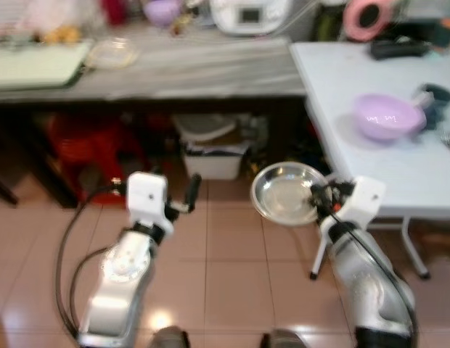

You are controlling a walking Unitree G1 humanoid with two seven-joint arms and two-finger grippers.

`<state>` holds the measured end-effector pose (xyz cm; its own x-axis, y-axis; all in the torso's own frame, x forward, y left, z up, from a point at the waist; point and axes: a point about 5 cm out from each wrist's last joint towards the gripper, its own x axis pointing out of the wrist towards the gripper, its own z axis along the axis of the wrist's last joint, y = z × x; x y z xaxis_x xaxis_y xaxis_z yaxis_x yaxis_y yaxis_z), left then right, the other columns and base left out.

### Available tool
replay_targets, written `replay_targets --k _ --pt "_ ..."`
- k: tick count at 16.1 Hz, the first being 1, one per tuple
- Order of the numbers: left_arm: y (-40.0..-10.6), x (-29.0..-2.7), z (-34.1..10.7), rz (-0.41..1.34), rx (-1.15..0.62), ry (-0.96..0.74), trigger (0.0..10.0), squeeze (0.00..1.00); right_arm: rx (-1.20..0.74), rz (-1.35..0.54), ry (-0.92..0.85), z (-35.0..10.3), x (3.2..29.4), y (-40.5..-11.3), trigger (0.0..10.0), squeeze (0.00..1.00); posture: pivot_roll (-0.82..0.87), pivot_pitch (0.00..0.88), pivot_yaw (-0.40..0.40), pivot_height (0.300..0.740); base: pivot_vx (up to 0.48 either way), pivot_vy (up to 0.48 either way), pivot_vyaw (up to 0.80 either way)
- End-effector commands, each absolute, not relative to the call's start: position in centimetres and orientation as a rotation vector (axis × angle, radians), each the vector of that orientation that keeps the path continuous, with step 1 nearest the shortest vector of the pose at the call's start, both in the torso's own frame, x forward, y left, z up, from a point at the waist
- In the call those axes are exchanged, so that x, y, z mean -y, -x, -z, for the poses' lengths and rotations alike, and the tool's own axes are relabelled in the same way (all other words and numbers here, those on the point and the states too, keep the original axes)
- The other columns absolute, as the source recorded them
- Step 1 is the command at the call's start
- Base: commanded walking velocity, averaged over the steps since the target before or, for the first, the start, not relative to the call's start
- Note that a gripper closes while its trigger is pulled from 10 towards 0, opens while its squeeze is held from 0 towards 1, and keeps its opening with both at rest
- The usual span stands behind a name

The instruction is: Setting the table

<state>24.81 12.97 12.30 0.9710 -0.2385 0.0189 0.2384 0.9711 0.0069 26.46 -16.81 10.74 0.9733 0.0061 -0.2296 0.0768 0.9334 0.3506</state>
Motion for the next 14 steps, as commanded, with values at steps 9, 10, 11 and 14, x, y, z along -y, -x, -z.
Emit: replay_targets --k 9,10,11,14 --pt "-24.6 -12.0 -13.0 0.32 0.071 -0.052 10.0 0.0 -0.067 0.023 -0.258 -13.6 17.3 -27.7 8.3 0.0 -0.01 0.041 0.004 0.74 0.429 0.114 0.0" --pt "-24.6 -11.9 -12.9 0.328 0.072 -0.051 10.0 0.0 -0.065 0.024 -0.254 -13.6 17.3 -27.7 10.0 0.0 -0.01 0.042 0.002 0.74 0.48 0.0 0.0" --pt "-24.5 -11.8 -12.9 0.336 0.075 -0.064 10.0 0.0 -0.065 0.026 -0.254 -13.6 17.3 -27.8 10.0 0.0 -0.01 0.041 0.002 0.74 0.48 0.0 0.0" --pt "-24.3 -11.4 -12.9 0.36 0.074 -0.061 10.0 0.0 -0.061 0.034 -0.243 -13.6 17.4 -27.8 10.0 0.0 -0.01 0.042 0.002 0.74 0.45 0.0 0.0"
